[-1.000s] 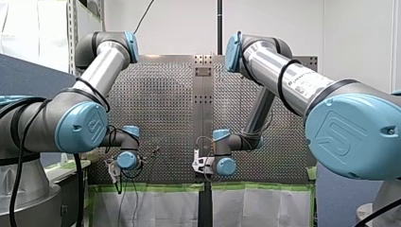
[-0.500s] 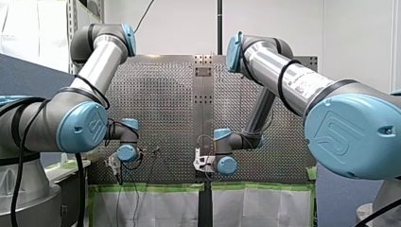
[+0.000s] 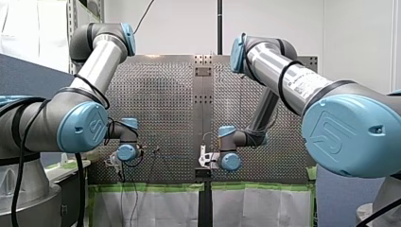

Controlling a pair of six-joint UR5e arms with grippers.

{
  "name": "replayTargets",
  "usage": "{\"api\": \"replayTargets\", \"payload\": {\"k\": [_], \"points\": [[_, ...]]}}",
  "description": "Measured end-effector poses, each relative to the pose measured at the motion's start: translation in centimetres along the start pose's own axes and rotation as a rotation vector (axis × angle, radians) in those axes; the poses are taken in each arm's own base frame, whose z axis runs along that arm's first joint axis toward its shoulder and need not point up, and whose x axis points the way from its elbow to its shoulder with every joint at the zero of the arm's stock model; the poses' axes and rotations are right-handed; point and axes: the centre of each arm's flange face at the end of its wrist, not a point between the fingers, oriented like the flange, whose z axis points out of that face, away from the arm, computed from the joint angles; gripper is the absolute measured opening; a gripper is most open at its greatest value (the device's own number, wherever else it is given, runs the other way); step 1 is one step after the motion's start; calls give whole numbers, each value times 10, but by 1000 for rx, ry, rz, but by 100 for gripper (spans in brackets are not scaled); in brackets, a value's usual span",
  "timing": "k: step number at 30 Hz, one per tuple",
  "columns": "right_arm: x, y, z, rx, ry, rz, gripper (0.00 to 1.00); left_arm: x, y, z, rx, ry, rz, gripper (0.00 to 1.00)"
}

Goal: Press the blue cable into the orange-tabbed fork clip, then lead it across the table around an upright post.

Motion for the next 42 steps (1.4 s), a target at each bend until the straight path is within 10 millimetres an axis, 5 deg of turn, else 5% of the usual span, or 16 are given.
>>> {"api": "replayTargets", "payload": {"k": [19,23,24,25,27,28,29,30,42], "points": [[9,20,10,-27,14,6,2,-10,11,11,18,-15,-46,0],[10,20,10,-28,3,6,2,-8,10,9,23,3,-37,21],[10,20,10,-28,2,5,2,-7,9,9,27,8,-31,36],[10,20,10,-28,0,5,2,-7,9,9,33,15,-24,36],[9,20,10,-28,-3,5,2,-6,8,8,42,25,-17,71],[9,20,10,-28,-4,5,2,-5,8,8,46,32,-13,71],[9,20,10,-29,-4,4,2,-5,8,7,45,37,-9,91],[9,20,10,-29,-4,3,2,-4,9,7,41,42,-3,100],[9,20,10,-29,-6,1,2,6,16,-10,-43,129,76,100]]}}
